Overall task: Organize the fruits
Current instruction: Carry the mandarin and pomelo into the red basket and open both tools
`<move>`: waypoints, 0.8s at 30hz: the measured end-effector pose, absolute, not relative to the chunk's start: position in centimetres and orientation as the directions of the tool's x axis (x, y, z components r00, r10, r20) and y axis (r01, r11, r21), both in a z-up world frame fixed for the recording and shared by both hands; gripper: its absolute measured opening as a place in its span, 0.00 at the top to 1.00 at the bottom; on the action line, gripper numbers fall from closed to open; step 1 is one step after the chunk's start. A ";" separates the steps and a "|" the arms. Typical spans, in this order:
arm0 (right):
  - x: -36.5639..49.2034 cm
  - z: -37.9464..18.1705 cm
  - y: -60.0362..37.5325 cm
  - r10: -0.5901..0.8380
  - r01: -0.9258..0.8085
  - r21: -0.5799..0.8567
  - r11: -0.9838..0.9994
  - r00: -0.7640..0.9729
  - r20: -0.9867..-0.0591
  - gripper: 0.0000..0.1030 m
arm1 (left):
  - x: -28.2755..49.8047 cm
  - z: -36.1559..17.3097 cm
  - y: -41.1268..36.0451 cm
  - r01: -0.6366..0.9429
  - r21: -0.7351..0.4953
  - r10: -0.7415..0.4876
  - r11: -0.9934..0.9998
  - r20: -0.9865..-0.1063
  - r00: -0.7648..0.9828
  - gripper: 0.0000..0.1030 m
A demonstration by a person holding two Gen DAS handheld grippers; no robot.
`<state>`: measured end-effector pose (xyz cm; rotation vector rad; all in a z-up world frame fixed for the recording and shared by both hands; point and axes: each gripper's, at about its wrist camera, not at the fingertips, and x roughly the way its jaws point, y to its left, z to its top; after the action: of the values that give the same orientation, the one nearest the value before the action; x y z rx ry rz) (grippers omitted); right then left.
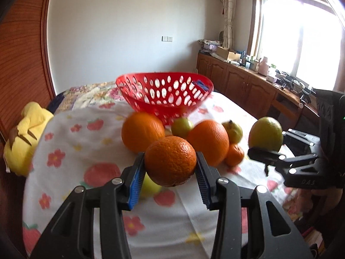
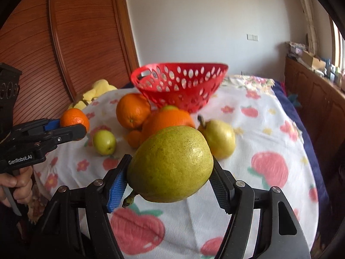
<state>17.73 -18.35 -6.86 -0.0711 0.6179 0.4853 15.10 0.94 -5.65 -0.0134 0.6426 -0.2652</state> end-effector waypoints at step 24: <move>32.6 -2.8 -13.7 0.410 -0.542 -0.023 0.840 0.661 -0.629 0.31 | 26.1 -1.6 4.4 0.220 -0.079 -0.224 0.972 -0.588 0.777 0.58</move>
<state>32.60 -13.66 -2.83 -0.2166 0.6542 0.5431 26.09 4.43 -1.59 -0.0062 0.6364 -0.2400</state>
